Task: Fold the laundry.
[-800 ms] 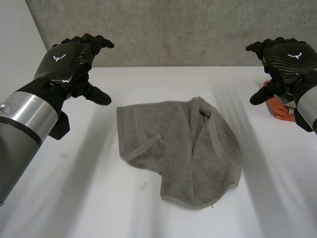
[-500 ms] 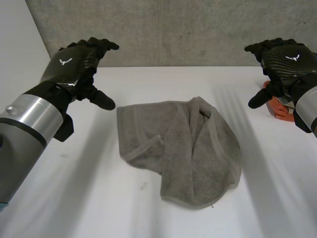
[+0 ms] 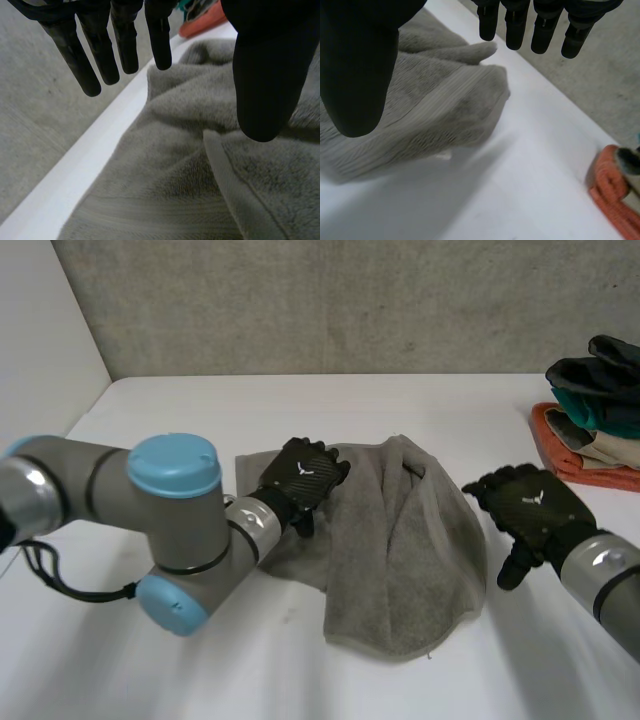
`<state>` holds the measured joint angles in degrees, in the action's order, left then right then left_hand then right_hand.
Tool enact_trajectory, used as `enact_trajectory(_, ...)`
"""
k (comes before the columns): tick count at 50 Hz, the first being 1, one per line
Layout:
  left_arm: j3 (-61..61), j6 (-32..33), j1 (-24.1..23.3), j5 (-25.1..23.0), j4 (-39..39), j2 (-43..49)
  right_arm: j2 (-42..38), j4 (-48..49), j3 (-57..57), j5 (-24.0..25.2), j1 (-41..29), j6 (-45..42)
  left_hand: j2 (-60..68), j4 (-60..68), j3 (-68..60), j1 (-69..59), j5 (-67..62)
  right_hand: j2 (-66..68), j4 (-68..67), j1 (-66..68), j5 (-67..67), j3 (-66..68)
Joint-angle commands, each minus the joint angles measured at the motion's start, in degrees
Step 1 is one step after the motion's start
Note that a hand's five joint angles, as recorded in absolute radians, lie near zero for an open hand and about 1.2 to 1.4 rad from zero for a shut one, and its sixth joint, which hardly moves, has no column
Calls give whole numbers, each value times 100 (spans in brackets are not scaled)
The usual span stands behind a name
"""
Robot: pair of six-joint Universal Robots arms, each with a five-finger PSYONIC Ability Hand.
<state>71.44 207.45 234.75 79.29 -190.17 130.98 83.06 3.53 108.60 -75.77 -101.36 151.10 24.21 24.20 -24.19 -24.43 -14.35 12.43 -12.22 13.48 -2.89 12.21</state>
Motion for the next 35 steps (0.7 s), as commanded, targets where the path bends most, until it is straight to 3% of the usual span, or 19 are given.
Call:
enact_trajectory(1, -850, -46, 10, 122, 498, 709, 9, 262, 364, 290, 389, 34, 786, 787, -788, -764, -772, -243, 222, -348, 289, -221)
enact_trajectory(17, -1273, 331, -52, 307, 823, 1097, 9, 280, 364, 431, 582, 51, 2401, 2402, -2403, -2379, -2387, -243, 222, -348, 289, -221)
enact_trajectory(27, -1246, 340, -69, 377, 876, 1123, 0, 280, 364, 431, 582, 51, 2553, 2553, -2555, -2531, -2539, -243, 222, -348, 289, -221)
enact_trajectory(31, -1229, 349, -96, 377, 1034, 1114, 0, 289, 364, 431, 582, 51, 3879, 3880, -3881, -3857, -3865, -243, 222, -348, 289, -221)
enact_trajectory(33, -1238, 358, -148, 386, 1113, 1105, 0, 280, 364, 431, 582, 51, 5407, 5408, -5409, -5386, -5393, -243, 222, -348, 289, -221)
enact_trajectory(35, -1238, 349, -201, 412, 1174, 1079, 0, 280, 355, 431, 582, 51, 5579, 5580, -5581, -5557, -5565, -243, 222, -348, 289, -221)
